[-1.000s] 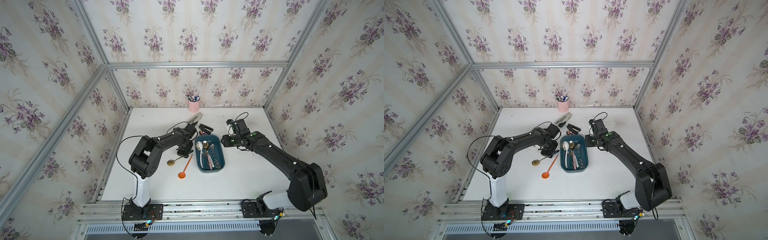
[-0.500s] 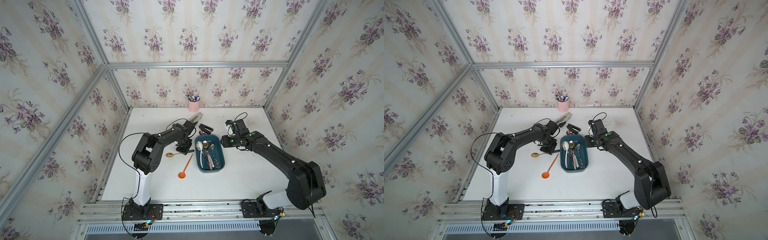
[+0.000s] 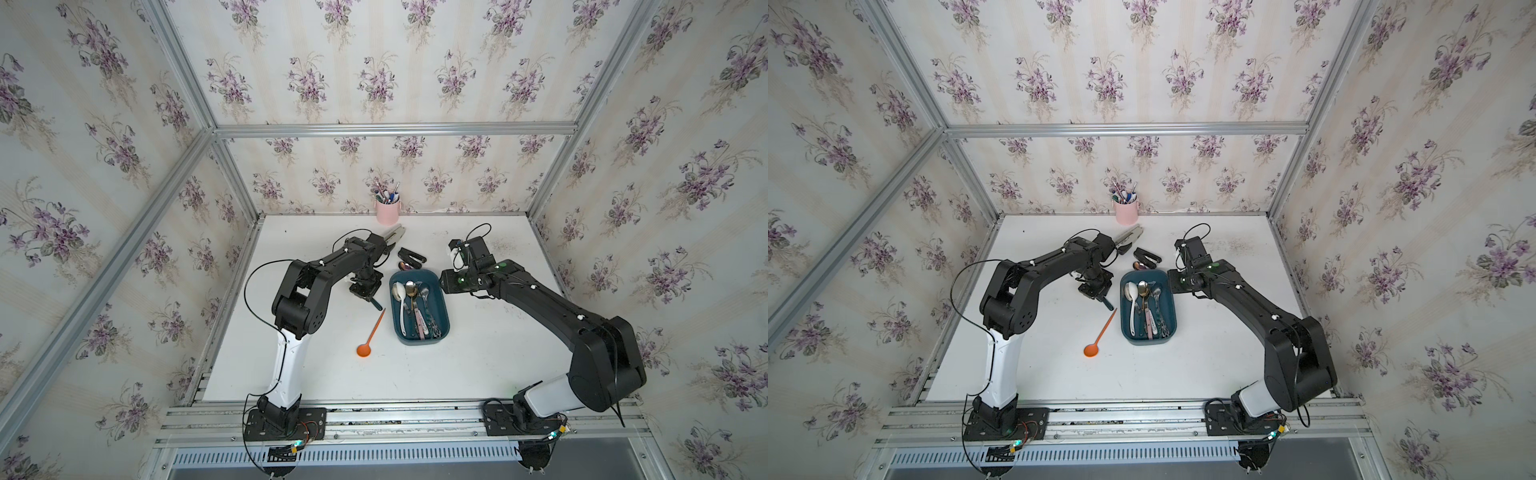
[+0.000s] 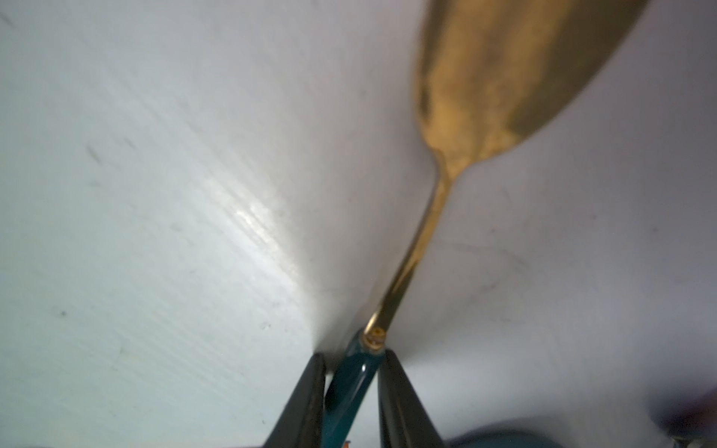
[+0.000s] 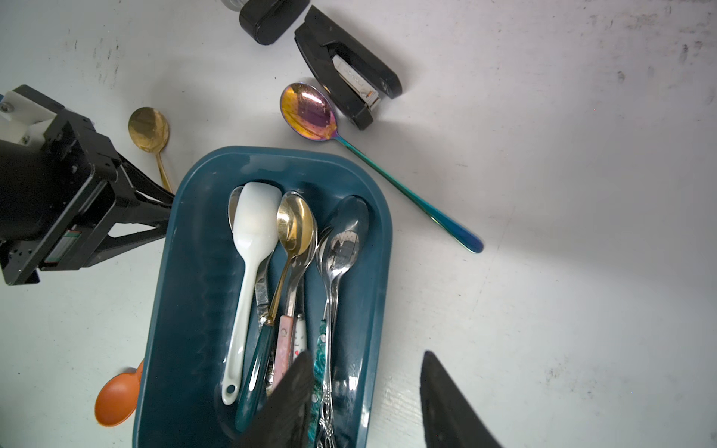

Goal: Put the spoon into the storage box
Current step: Pick up the spoon from the center of the board.

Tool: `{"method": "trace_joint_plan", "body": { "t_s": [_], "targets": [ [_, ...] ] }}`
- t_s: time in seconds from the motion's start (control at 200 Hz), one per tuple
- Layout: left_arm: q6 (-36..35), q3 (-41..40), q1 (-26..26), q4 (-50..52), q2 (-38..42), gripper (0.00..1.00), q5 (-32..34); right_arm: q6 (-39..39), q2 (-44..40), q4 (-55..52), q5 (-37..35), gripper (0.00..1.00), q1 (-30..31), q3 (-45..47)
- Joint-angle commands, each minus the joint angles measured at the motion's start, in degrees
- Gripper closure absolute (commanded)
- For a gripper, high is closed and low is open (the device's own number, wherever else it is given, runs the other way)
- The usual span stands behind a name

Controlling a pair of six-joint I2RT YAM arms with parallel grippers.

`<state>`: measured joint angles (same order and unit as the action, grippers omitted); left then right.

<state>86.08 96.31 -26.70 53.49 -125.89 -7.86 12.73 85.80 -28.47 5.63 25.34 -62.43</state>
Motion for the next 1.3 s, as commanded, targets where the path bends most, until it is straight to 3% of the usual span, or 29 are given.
{"method": "trace_joint_plan", "body": {
  "t_s": [0.0,0.135,0.659,1.294],
  "targets": [
    [-5.13,2.00,0.07,2.70,-1.79,0.75,1.71,1.27,0.01,0.23,-0.04,0.53,-0.02,-0.08],
    [-7.73,2.96,0.00,4.01,-1.78,0.80,2.03,2.27,-0.96,0.78,-0.18,0.53,0.03,1.04],
    [-17.32,3.37,-0.26,6.89,3.59,0.82,5.13,4.62,-0.74,1.00,0.26,0.53,-0.01,1.01],
    [-28.22,-2.50,-0.59,3.37,6.04,0.90,0.61,8.32,-0.99,1.45,0.13,0.53,0.06,2.60]
  ]
}}
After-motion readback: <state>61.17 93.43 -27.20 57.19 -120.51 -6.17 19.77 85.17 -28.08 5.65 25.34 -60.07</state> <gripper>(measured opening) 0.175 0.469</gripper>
